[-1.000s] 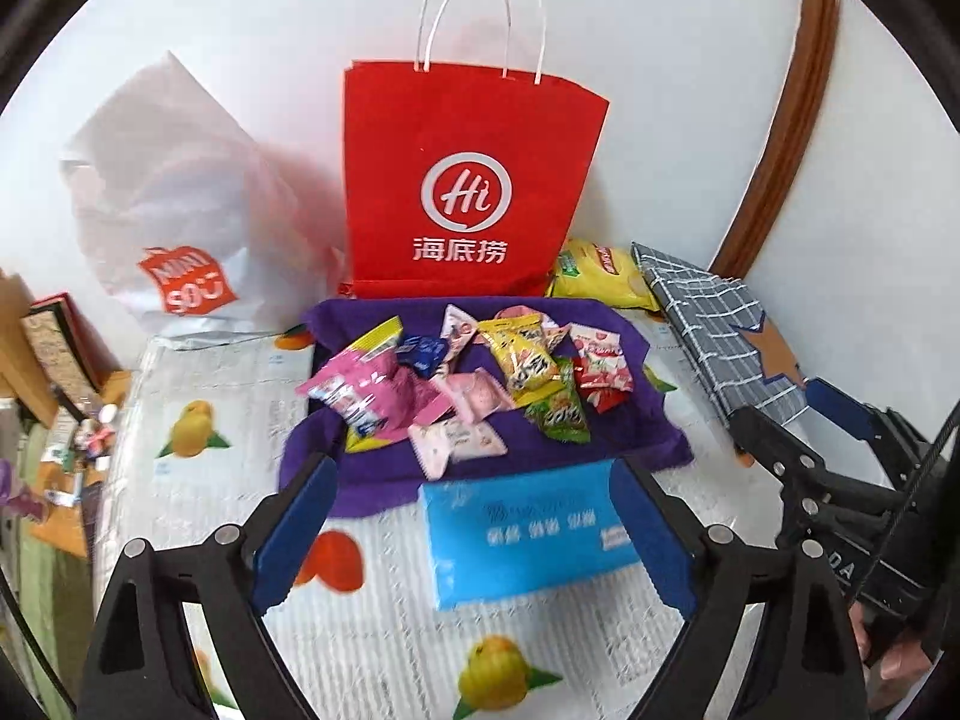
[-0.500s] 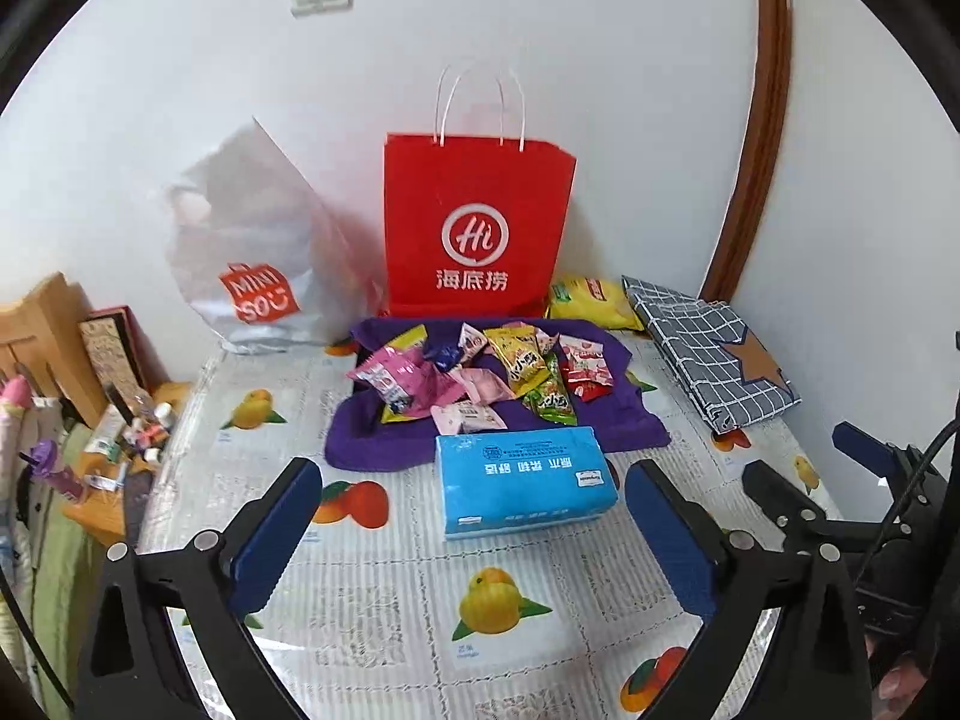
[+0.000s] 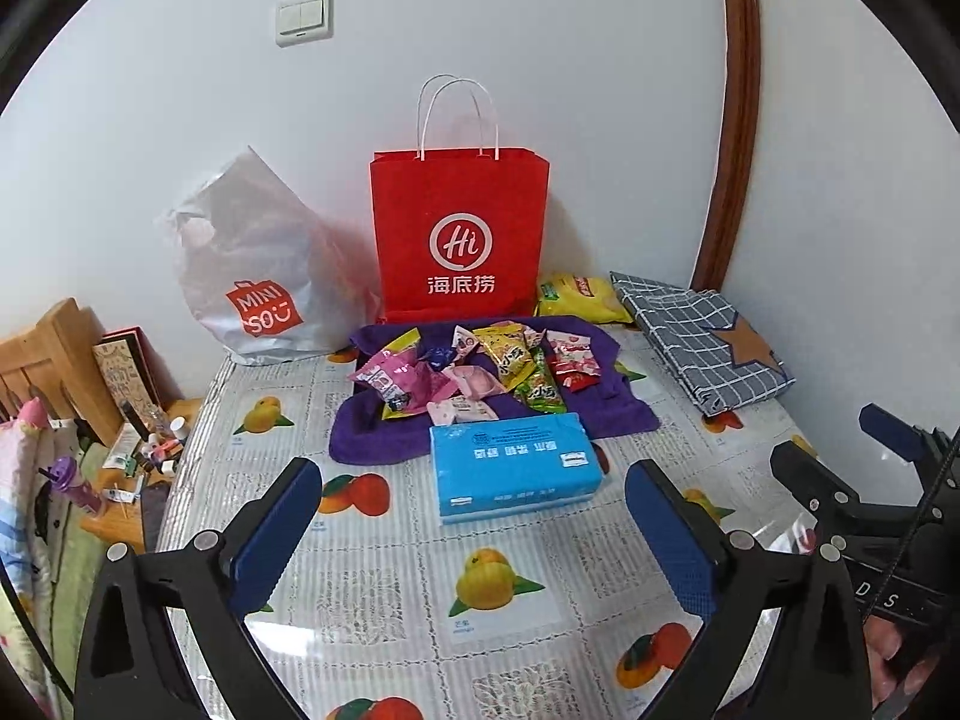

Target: Organize snacks

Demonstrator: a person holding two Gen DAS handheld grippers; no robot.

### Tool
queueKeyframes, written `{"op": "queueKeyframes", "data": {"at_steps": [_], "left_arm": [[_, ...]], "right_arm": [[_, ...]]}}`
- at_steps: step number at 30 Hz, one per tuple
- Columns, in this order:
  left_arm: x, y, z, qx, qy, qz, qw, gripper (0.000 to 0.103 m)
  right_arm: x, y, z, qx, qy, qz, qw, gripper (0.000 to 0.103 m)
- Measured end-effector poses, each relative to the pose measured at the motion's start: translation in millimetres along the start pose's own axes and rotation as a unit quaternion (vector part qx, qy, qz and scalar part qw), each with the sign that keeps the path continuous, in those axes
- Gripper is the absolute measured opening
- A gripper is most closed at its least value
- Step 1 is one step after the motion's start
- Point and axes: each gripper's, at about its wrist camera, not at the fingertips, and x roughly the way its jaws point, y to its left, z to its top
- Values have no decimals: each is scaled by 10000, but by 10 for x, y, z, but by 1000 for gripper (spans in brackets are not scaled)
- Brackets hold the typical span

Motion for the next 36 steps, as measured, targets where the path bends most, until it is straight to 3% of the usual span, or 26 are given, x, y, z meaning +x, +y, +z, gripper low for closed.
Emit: {"op": "queueKeyframes", "data": {"at_steps": [36], "left_arm": [[-51, -115, -5, -49, 7, -103, 9999, 102]], "right_arm": [[-159, -136, -101, 137, 15, -74, 9999, 103]]}}
